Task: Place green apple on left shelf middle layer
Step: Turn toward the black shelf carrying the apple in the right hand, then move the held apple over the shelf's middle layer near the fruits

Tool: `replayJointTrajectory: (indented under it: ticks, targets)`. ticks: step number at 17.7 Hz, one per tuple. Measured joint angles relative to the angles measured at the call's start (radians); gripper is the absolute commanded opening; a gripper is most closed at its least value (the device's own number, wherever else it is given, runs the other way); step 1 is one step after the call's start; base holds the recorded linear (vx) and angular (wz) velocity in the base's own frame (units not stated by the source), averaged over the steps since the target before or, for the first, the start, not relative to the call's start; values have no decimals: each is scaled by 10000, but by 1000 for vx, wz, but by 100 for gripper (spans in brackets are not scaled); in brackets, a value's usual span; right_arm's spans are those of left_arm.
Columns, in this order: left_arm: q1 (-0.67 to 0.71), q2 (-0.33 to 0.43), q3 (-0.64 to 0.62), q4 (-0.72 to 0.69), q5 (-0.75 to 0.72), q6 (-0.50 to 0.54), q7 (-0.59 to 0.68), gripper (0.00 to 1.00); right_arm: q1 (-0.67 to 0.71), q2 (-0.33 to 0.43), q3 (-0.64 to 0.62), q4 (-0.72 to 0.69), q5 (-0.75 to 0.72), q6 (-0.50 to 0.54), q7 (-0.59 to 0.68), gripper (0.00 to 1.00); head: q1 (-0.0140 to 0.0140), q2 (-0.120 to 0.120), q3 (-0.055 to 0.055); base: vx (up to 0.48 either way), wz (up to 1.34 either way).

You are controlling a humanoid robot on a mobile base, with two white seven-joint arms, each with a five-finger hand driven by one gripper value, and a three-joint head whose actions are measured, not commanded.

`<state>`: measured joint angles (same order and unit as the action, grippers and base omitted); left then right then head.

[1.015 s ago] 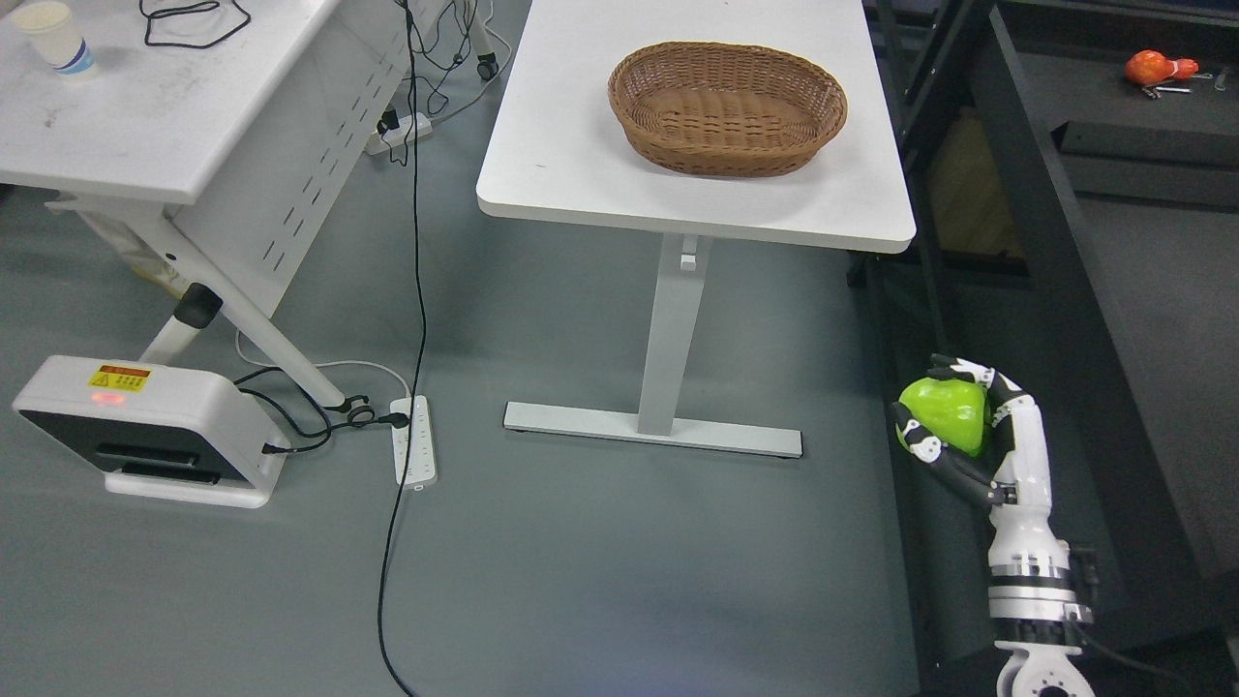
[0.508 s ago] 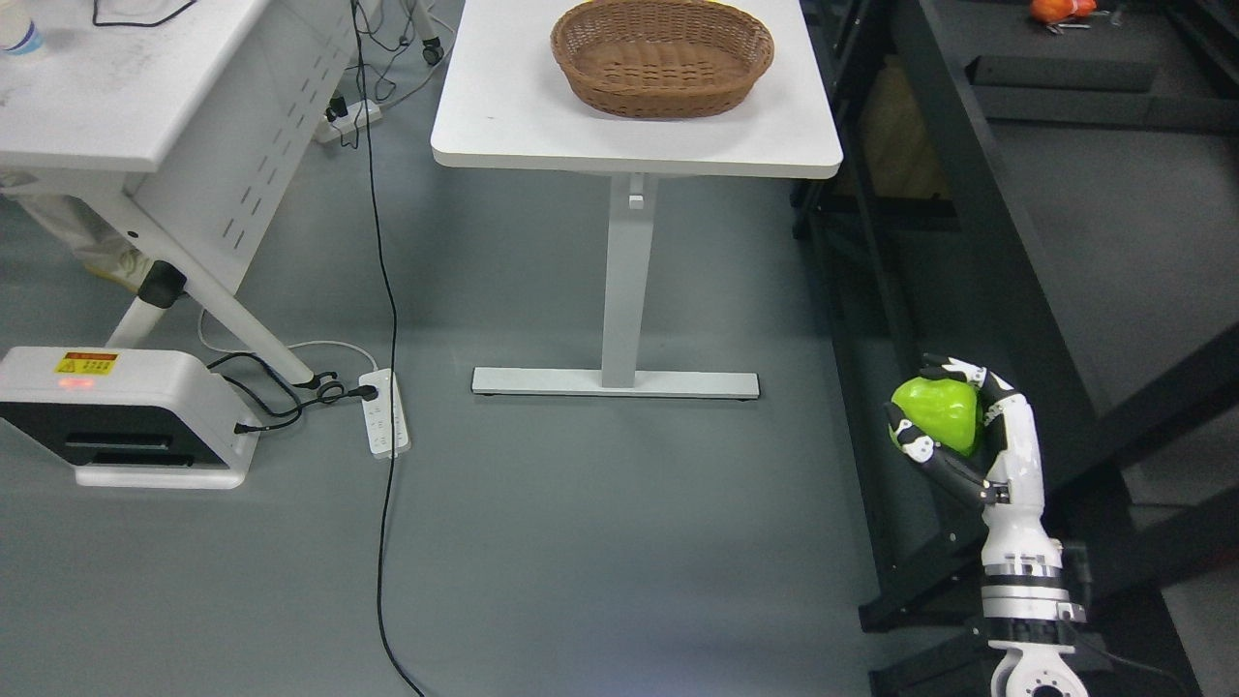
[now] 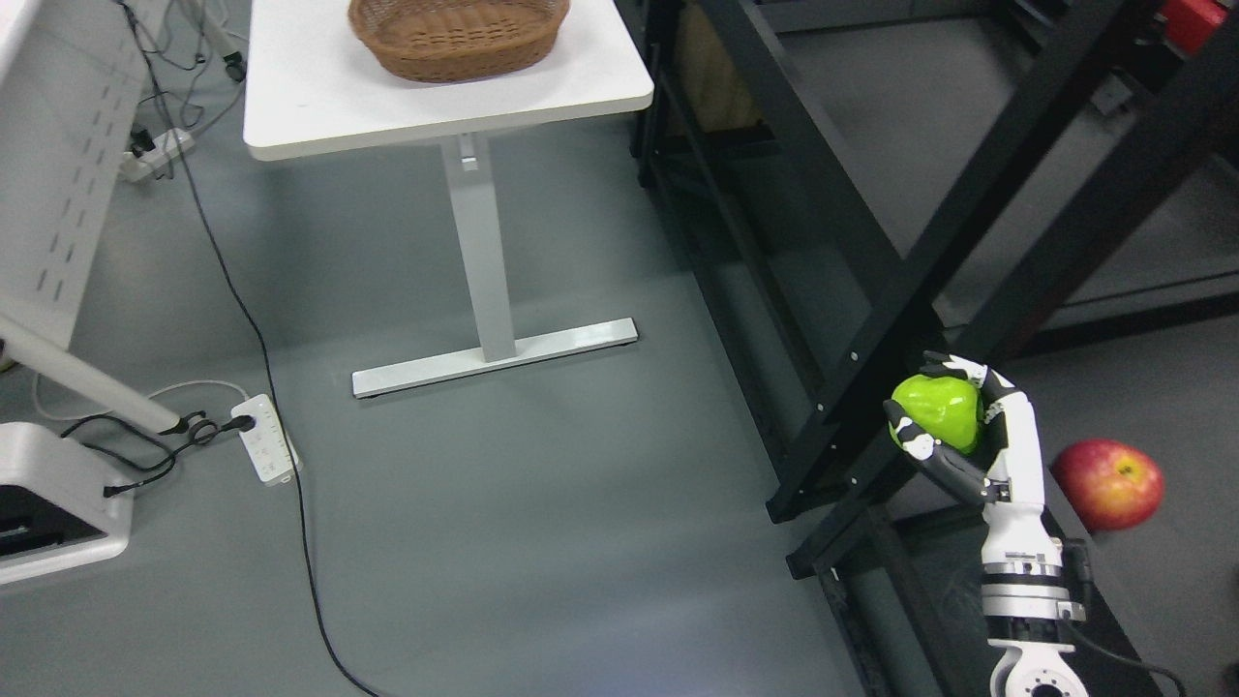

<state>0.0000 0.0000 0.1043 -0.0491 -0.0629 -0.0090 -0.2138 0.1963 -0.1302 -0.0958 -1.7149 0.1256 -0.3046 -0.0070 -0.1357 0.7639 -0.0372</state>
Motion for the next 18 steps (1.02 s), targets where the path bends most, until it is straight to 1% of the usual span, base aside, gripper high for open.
replayJointTrajectory:
  ticks: [9, 18]
  targets:
    - [0, 0, 0, 0, 0, -1, 1, 100, -34, -40, -93, -38, 1, 0, -125, 0, 0, 0, 0, -43, -633]
    - [0, 0, 0, 0, 0, -3, 1, 100, -107, -146, -228, -63, 12, -2, -128, 0, 0, 0, 0, 45, -683]
